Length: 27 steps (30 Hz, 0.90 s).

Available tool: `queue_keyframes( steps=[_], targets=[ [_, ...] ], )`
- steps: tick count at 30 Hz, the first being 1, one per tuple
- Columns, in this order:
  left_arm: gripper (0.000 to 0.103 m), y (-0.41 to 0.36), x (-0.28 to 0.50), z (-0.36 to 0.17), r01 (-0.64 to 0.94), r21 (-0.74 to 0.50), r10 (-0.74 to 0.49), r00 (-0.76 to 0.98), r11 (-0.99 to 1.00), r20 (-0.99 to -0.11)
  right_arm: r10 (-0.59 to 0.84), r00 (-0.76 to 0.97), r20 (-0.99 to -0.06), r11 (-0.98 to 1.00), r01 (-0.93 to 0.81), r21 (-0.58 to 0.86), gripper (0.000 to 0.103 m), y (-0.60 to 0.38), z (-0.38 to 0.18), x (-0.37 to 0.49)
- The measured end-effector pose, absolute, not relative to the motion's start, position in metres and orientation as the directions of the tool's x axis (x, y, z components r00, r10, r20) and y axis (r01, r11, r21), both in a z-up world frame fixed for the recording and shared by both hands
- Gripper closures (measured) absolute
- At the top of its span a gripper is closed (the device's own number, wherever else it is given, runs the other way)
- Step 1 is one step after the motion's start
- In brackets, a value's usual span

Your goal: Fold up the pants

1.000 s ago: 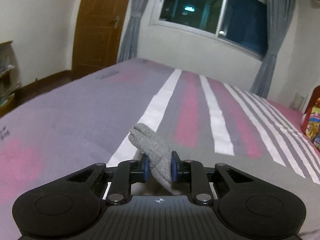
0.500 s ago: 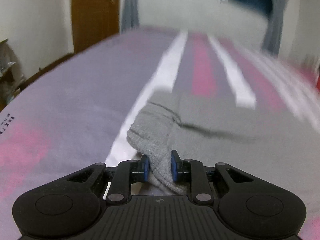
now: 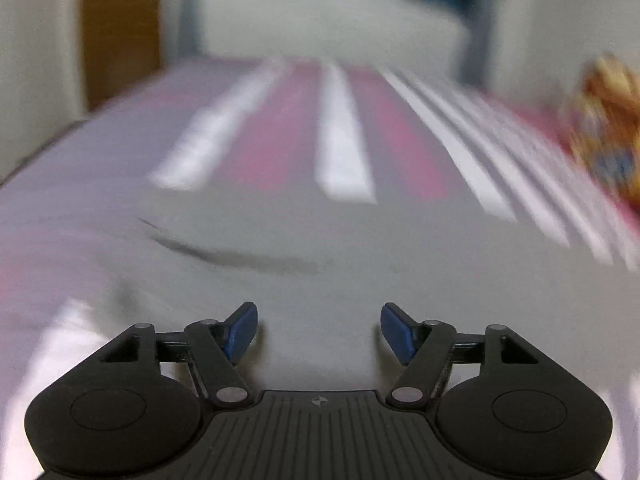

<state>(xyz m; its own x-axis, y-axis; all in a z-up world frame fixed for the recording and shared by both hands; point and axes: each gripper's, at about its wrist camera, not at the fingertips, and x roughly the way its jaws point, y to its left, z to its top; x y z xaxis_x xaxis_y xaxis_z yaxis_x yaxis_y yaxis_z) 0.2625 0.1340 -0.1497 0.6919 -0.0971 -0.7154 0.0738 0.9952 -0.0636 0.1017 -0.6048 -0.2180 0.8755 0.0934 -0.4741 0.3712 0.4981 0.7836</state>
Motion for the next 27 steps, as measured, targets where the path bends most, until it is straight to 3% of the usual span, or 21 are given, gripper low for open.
queue_keyframes(
  steps=[3, 6, 7, 9, 10, 18, 20, 27],
  targets=[
    [0.034, 0.115, 0.252, -0.170, 0.103, 0.022, -0.057, 0.697, 0.994, -0.715, 0.087, 0.848, -0.522, 0.583, 0.382, 0.717, 0.093, -0.601, -0.199, 0.109],
    [0.034, 0.121, 0.250, -0.165, 0.096, -0.012, -0.075, 0.683, 0.995, -0.727, 0.095, 0.883, -0.460, 0.620, 0.309, 0.721, 0.093, -0.599, -0.182, 0.102],
    [0.034, 0.123, 0.251, -0.167, 0.101, -0.008, -0.075, 0.681, 0.995, -0.728, 0.096, 0.890, -0.447, 0.632, 0.292, 0.718, 0.094, -0.600, -0.184, 0.099],
    [0.034, 0.122, 0.252, -0.167, 0.095, -0.006, -0.070, 0.681, 0.995, -0.729, 0.114, 0.852, -0.510, 0.582, 0.359, 0.730, 0.097, -0.610, -0.213, 0.102],
    [0.034, 0.121, 0.258, -0.167, 0.089, -0.004, -0.064, 0.683, 0.996, -0.728, 0.119, 0.871, -0.476, 0.534, 0.348, 0.771, 0.097, -0.614, -0.219, 0.099],
    [0.021, 0.110, 0.249, -0.172, 0.065, 0.024, -0.030, 0.722, 0.998, -0.691, 0.054, 0.885, -0.462, 0.493, 0.379, 0.783, 0.093, -0.607, -0.216, 0.101],
    [0.000, 0.106, 0.248, -0.171, 0.041, 0.074, 0.020, 0.731, 0.996, -0.682, 0.046, 0.878, -0.476, 0.494, 0.394, 0.775, 0.092, -0.604, -0.216, 0.103],
    [0.000, 0.109, 0.250, -0.171, 0.037, 0.055, 0.010, 0.729, 0.998, -0.685, 0.101, 0.866, -0.491, 0.433, 0.406, 0.805, 0.092, -0.614, -0.217, 0.107]
  ],
)
